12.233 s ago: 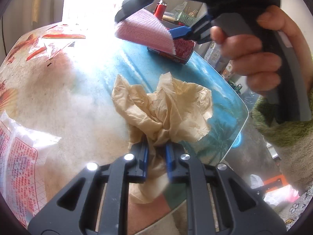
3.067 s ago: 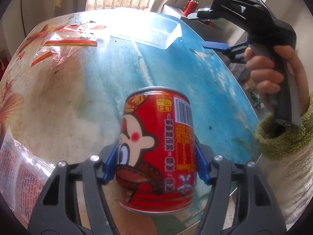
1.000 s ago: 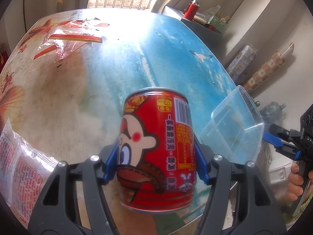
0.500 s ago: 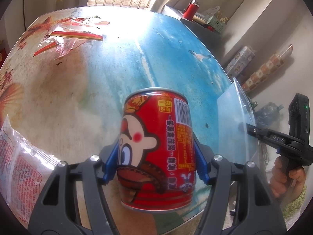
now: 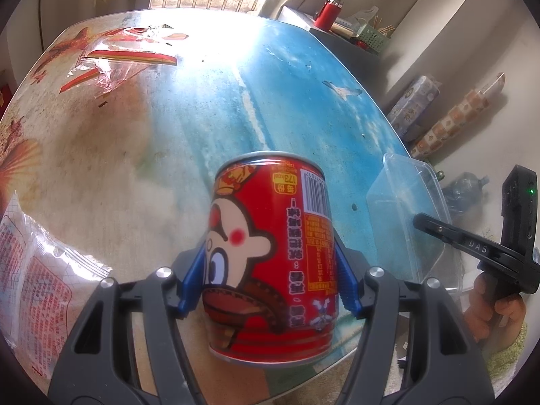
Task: Collect trash
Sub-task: 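Carry the red can and clear container toward the blue wastebasket with both grippers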
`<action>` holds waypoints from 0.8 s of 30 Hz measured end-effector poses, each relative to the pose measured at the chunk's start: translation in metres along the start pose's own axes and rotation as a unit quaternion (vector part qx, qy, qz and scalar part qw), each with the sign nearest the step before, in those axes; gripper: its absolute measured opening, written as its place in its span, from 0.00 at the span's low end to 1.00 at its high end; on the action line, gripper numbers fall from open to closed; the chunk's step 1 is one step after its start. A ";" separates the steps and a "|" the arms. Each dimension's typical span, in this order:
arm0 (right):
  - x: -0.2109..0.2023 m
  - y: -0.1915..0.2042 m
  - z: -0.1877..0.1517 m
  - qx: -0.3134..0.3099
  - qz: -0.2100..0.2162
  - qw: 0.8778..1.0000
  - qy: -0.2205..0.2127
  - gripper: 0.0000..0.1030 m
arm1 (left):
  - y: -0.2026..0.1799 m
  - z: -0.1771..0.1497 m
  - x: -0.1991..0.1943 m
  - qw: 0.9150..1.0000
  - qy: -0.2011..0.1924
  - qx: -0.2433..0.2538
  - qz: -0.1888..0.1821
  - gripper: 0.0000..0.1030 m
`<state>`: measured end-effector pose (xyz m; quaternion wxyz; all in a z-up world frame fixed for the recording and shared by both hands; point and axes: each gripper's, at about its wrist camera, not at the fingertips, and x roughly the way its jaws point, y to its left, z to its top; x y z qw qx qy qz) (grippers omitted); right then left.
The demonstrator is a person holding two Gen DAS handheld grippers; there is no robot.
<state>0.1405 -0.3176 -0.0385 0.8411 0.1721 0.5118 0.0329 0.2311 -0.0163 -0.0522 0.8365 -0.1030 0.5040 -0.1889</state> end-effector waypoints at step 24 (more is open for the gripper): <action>-0.006 0.008 -0.026 -0.020 -0.011 1.000 0.011 0.06 | -0.033 -0.007 0.010 0.992 0.004 0.092 0.091 0.60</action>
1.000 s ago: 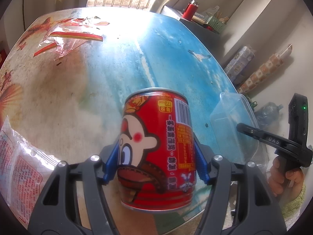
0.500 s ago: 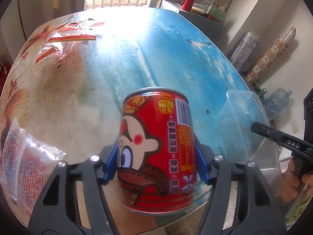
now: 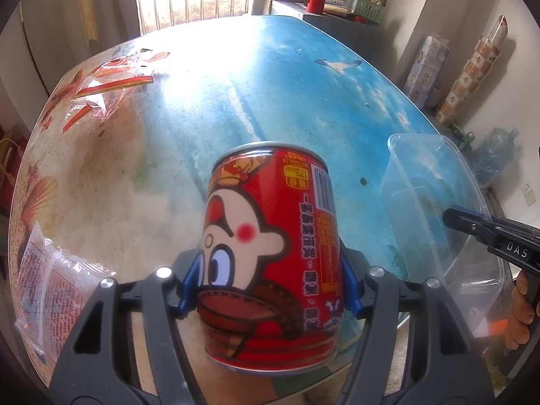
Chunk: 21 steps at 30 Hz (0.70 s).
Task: Collect trash
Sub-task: 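Carry the red can and clear container toward the blue wastebasket with both grippers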
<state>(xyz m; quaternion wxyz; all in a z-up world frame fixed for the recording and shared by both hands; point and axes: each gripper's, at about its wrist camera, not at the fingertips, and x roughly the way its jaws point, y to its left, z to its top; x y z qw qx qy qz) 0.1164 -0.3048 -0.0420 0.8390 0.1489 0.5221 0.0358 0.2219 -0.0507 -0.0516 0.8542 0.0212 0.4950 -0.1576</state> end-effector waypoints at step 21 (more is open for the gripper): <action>-0.002 -0.002 0.006 0.013 0.003 1.000 -0.016 0.04 | 0.001 -0.001 -0.001 1.000 -0.005 -0.003 0.002 0.60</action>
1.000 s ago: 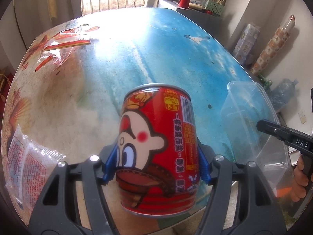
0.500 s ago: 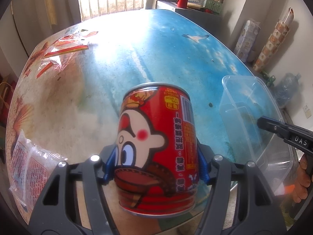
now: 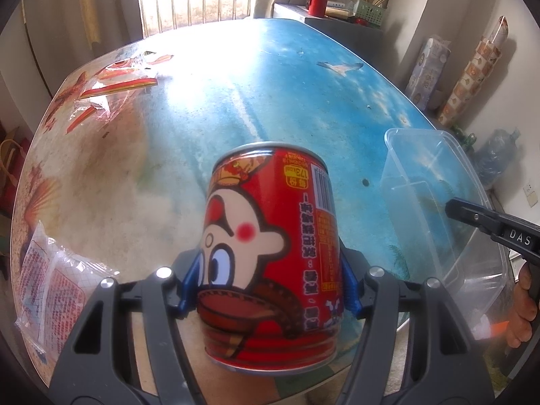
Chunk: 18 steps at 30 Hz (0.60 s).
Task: Collect trash
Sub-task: 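Carry the red can and clear container toward the blue wastebasket with both grippers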
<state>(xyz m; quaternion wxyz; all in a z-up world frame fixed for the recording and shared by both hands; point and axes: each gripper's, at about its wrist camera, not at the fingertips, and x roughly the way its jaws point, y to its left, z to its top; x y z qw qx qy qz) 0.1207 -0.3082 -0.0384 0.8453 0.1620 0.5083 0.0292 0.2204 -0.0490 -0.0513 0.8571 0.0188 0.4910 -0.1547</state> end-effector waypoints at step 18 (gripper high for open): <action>-0.002 0.000 0.001 0.001 0.004 1.000 -0.001 0.04 | -0.001 -0.001 -0.013 1.000 -0.010 0.004 0.004 0.60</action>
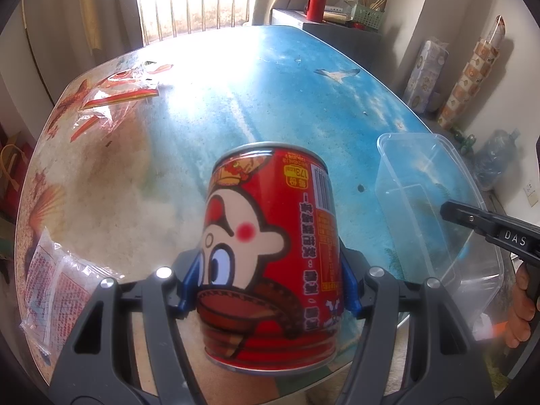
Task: Collect trash
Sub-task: 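Carry the red can and clear container toward the blue wastebasket with both grippers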
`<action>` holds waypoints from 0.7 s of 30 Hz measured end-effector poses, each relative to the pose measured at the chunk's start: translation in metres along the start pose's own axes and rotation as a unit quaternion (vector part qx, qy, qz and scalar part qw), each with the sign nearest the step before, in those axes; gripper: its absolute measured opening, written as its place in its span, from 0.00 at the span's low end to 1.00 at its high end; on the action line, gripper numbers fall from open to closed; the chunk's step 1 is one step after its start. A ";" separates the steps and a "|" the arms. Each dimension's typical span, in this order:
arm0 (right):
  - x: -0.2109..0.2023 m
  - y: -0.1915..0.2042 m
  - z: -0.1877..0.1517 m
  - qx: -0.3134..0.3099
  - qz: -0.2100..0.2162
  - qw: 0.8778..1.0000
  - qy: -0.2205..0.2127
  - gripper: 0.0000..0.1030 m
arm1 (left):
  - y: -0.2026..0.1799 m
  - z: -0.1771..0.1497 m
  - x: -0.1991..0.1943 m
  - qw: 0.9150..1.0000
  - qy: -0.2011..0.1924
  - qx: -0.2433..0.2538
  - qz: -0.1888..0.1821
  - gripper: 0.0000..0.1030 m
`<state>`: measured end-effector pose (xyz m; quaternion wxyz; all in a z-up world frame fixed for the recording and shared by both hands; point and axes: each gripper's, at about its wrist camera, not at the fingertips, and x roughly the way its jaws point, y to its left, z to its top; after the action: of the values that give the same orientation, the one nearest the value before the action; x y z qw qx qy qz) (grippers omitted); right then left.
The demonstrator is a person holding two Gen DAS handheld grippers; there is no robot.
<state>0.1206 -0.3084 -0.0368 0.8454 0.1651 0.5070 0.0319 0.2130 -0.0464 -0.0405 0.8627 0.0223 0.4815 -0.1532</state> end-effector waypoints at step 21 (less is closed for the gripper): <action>-0.017 -0.007 -0.003 0.011 0.007 1.000 -0.024 0.04 | -0.003 0.005 -0.023 0.999 -0.035 -0.005 -0.013 0.60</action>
<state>0.1084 -0.3179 -0.0256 0.8555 0.1787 0.4852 0.0283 0.2051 -0.0449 -0.0183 0.8772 0.0063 0.4518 -0.1622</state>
